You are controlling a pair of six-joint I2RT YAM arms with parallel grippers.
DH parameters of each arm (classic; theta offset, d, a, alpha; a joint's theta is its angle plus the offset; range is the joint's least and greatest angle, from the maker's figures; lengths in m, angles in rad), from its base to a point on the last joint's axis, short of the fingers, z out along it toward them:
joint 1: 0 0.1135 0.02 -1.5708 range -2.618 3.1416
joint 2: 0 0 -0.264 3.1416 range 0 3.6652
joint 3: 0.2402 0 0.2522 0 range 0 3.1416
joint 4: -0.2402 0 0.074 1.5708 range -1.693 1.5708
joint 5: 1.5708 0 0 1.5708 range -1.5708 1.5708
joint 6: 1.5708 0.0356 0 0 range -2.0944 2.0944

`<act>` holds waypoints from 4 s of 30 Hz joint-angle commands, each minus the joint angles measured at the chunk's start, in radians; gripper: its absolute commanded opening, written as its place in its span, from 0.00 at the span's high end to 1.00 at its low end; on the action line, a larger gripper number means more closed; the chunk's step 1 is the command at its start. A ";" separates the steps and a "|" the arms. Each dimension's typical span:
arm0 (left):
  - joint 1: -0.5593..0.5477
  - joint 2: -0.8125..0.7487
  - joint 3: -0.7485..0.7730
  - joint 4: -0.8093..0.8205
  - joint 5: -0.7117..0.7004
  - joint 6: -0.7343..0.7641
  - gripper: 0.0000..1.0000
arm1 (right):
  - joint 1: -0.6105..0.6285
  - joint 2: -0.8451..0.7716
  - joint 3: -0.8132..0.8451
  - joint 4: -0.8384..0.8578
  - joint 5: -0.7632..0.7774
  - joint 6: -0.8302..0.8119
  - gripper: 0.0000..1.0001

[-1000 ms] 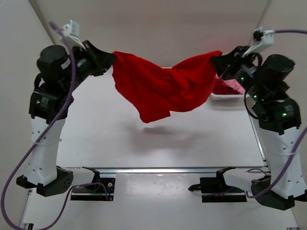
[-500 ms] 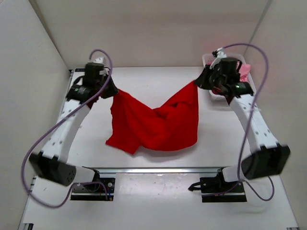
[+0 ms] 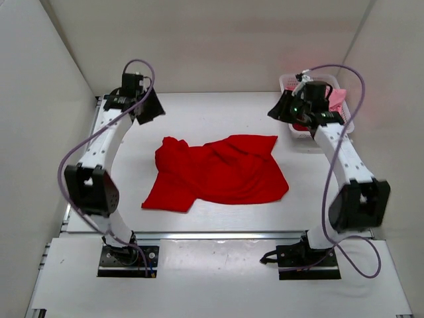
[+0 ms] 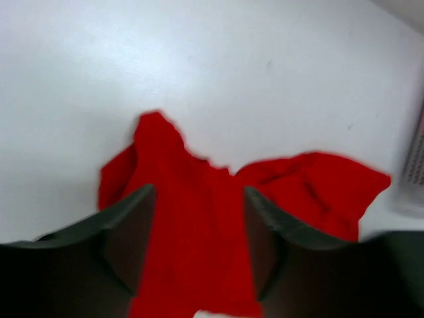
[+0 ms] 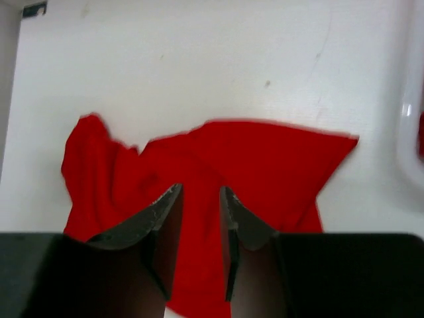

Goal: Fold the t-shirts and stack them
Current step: Flatten out the crumpled T-shirt at the center of the board.

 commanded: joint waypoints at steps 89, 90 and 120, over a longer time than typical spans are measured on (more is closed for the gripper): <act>-0.064 -0.491 -1.151 0.223 -0.015 -0.053 0.68 | 0.266 -0.559 -0.613 -0.156 -0.080 0.012 0.80; -0.050 -0.505 -1.156 0.212 0.013 -0.062 0.78 | 0.260 -0.564 -0.616 -0.159 -0.082 0.015 0.81; -0.107 -0.216 -0.610 -0.073 0.065 -0.165 1.00 | 0.287 -0.444 -0.518 -0.168 -0.019 -0.023 0.81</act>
